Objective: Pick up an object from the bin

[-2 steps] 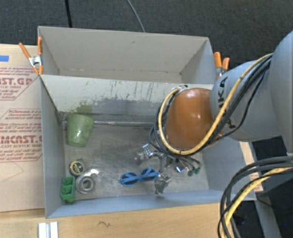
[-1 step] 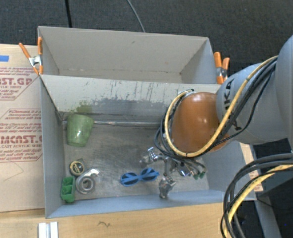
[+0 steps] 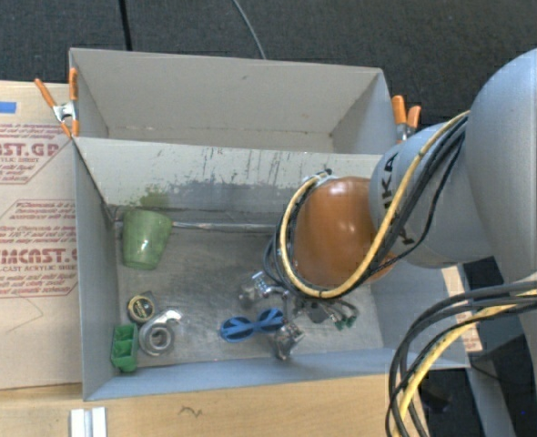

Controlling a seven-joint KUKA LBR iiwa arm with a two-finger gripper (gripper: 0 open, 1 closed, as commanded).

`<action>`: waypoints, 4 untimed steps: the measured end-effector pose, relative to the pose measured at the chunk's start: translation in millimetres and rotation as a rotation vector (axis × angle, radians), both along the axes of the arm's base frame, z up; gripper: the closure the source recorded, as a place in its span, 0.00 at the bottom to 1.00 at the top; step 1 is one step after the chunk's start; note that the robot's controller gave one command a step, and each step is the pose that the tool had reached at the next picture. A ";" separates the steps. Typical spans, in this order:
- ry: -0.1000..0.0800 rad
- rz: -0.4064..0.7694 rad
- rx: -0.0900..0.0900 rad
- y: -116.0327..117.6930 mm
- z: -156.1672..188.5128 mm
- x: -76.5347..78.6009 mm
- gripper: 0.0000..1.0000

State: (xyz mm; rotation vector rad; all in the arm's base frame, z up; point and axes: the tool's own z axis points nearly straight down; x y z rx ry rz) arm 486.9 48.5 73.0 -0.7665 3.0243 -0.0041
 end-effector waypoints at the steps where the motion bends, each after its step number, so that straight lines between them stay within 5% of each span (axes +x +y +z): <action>1: 0.002 -0.034 0.005 -11.1 0.4 -0.3 0.00; 2: 0.021 -0.033 -0.002 -13.3 -0.5 -4.7 1.00; 4: 0.017 -0.032 -0.001 -11.3 106.5 -2.5 1.00</action>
Offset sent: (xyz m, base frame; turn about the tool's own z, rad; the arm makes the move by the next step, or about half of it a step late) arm -0.0057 -0.0145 -0.0030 0.0342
